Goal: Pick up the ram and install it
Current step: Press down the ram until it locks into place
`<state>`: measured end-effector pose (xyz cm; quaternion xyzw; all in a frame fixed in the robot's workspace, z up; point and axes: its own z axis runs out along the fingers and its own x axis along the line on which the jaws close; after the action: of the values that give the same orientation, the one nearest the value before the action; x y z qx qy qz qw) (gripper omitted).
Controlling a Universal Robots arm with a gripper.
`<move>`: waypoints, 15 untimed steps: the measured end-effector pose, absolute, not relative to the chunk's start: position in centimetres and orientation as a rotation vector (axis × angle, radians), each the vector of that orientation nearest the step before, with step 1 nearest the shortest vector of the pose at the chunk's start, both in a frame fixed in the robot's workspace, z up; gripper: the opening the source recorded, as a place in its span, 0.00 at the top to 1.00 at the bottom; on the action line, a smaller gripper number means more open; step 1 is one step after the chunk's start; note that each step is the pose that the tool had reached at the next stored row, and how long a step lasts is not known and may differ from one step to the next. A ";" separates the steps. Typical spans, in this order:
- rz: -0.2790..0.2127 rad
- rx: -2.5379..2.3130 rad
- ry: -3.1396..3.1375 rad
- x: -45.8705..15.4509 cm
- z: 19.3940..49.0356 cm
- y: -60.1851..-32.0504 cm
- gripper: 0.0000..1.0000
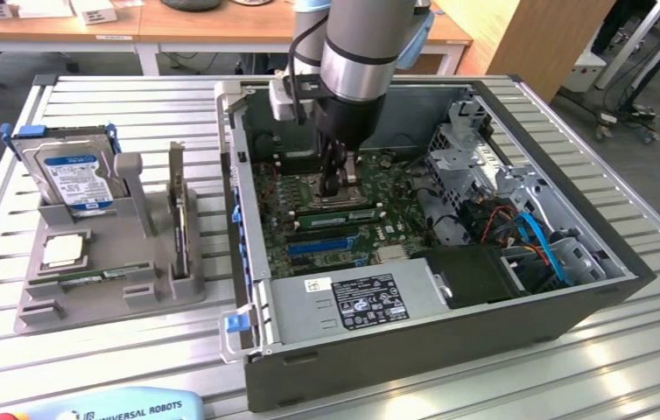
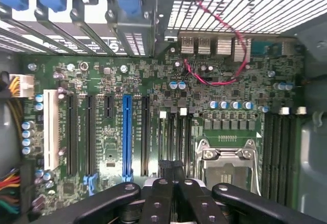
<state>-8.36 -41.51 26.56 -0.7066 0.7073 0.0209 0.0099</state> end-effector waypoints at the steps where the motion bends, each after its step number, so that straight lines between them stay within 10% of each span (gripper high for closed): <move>1: 0.065 -2.206 2.208 -8.4 26.9 -41.5 0.90; 15: 0.065 -2.206 2.208 -8.1 28.0 -41.5 0.90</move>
<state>-8.05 -41.51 27.99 -0.7065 0.7073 0.0209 0.0098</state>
